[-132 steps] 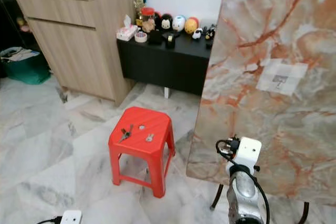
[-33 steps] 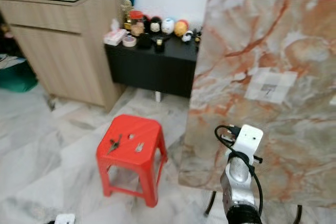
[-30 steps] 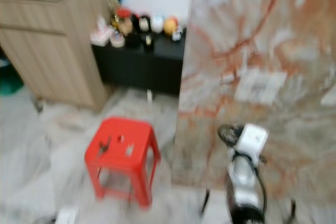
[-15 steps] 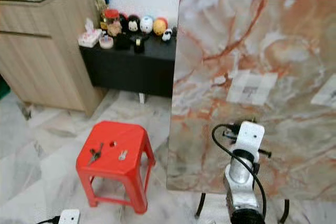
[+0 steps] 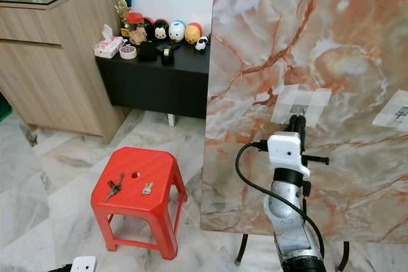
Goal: Hang keys on a hook
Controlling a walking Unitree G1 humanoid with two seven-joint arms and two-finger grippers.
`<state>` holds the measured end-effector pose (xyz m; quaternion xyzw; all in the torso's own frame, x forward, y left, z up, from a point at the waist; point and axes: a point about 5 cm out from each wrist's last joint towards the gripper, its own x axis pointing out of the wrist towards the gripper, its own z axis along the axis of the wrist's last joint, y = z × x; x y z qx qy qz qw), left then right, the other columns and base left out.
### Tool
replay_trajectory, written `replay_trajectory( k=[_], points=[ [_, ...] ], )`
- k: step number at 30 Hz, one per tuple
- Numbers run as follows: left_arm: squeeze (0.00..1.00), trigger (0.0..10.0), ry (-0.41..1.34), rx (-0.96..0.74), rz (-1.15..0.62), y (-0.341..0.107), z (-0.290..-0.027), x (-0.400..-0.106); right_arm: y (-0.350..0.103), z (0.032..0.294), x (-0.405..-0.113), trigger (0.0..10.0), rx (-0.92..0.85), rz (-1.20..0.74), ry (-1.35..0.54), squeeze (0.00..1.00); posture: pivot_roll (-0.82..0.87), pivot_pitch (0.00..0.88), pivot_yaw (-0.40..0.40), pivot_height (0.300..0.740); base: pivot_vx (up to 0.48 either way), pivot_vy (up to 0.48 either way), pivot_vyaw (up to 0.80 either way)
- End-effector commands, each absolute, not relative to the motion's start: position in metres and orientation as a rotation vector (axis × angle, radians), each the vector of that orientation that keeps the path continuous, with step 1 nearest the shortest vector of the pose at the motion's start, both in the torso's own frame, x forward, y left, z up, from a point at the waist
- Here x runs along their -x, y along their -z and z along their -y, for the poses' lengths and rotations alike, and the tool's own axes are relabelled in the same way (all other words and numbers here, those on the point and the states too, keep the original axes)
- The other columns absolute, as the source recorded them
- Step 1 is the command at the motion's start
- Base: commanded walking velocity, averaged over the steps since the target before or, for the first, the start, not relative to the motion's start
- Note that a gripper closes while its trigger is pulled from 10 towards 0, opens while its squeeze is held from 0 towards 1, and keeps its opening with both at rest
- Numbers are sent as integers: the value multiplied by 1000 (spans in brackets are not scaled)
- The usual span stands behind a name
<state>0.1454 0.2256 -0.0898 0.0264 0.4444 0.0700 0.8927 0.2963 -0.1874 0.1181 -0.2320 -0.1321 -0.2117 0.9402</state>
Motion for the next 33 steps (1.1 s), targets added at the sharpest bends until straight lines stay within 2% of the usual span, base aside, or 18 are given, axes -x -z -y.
replay_trajectory(
  k=[1,11,16,33],
  points=[
    [0,10000,-133,-50,-931,91,-222,-143,-125,193,-298,10000,500,264,479,0,53,0,-69,735,0,0,0],
    [0,10000,-135,-47,-936,92,-221,-142,-120,201,-298,10000,546,202,504,0,48,0,-69,735,0,0,0],
    [0,10000,-134,-44,-931,92,-220,-142,-114,198,-305,10000,606,148,447,0,48,0,-71,735,0,0,0],
    [0,10000,-148,-34,-929,92,-220,-142,-112,191,-310,10000,643,110,373,0,52,0,-71,735,0,0,0]
  ],
)
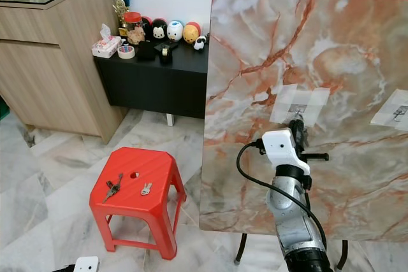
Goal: Hang keys on a hook
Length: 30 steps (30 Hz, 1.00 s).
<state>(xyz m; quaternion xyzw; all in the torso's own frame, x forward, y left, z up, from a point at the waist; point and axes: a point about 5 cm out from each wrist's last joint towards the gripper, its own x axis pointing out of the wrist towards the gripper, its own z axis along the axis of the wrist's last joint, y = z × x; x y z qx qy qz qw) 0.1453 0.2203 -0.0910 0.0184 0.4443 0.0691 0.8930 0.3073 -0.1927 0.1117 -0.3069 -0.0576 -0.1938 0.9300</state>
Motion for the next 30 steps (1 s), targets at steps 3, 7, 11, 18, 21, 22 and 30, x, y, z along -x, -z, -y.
replay_trajectory(
  k=[3,7,11,18,21,22,30],
  points=[
    [0,10000,-148,-33,-929,93,-219,-142,-112,190,-311,10000,646,108,359,0,53,0,-72,735,0,0,0],
    [0,10000,-148,-32,-928,92,-220,-142,-109,190,-310,10000,647,87,361,0,53,0,-73,735,0,0,0],
    [0,10000,-147,-33,-927,92,-219,-142,-105,189,-309,10000,651,68,352,0,53,0,-73,735,0,0,0],
    [0,10000,-143,-35,-928,92,-218,-143,-105,188,-308,10000,618,79,338,1000,50,0,-73,735,0,0,0],
    [0,10000,-143,-36,-928,92,-218,-143,-106,186,-308,10000,609,92,331,1000,50,0,-73,735,0,0,0],
    [0,10000,-143,-36,-928,93,-218,-143,-107,185,-307,10000,601,101,321,1000,50,0,-73,735,0,0,0],
    [0,10000,-139,-37,-931,93,-219,-141,-111,174,-306,10000,553,153,246,1000,48,0,-72,735,0,0,0]
  ],
)
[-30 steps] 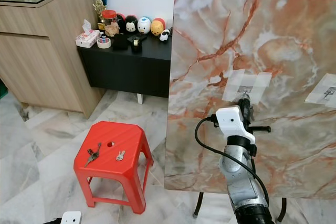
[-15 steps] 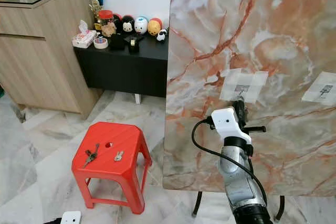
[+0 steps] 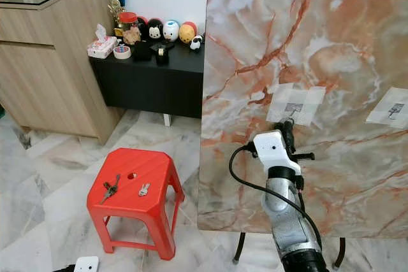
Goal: Hang keys on a hook
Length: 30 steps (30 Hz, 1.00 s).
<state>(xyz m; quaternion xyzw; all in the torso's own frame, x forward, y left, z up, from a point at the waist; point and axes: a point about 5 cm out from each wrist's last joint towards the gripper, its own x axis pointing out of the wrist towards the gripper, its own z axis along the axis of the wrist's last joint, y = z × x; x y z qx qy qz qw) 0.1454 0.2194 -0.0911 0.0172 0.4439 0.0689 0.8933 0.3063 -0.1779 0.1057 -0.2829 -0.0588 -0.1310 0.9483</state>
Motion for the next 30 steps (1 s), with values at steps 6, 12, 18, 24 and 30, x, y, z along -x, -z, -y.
replay_trajectory(
  k=[6,12,18,24,30],
  points=[
    [0,10000,-134,-37,-933,93,-218,-141,-111,173,-303,10000,496,164,213,0,42,0,-72,735,0,0,0],
    [0,10000,-130,-39,-937,94,-217,-140,-74,173,-297,10000,245,-88,-33,0,30,0,-68,735,0,0,0],
    [0,10000,-122,-43,-942,94,-215,-141,-29,194,-283,10000,77,-374,-60,0,16,0,-64,735,0,0,0],
    [0,10000,-124,-46,-941,93,-217,-143,21,202,-254,10000,-10,-642,-67,0,11,0,-51,735,0,0,0],
    [0,10000,-122,-60,-939,91,-222,-145,69,206,-203,10000,-5,-903,85,0,1,0,-24,735,0,0,0]
  ],
)
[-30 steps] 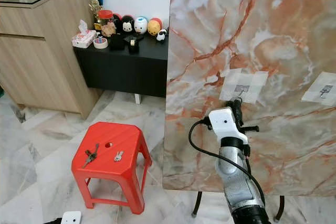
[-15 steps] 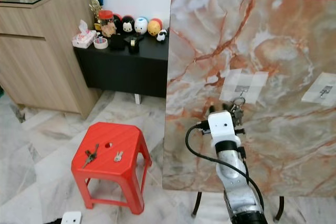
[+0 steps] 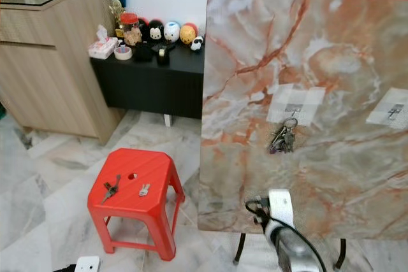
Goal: Hang keys on a hook
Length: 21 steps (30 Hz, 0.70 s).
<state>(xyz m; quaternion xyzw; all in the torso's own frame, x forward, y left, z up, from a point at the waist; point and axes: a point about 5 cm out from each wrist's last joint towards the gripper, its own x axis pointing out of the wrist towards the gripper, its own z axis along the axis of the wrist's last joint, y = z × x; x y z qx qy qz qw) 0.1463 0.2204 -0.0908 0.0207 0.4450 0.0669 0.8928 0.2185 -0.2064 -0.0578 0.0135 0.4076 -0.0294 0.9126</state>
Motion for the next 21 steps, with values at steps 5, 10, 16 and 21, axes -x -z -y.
replay_trajectory(
  k=[5,10,16,21],
  points=[
    [0,10000,-131,-74,-938,90,-227,-145,90,204,-164,10000,1,-1051,86,0,15,0,-20,735,0,0,0],
    [0,10000,-137,-69,-943,90,-230,-143,96,203,-152,10000,-206,-1034,263,0,12,0,-4,735,0,0,0],
    [0,10000,-137,-67,-958,90,-233,-144,94,206,-155,10000,-166,-1031,242,0,12,0,-4,735,0,160,0],
    [0,10000,-151,-72,-958,86,-247,-143,91,207,-162,10000,-154,-1014,227,0,15,0,-4,735,0,480,0]
  ],
)
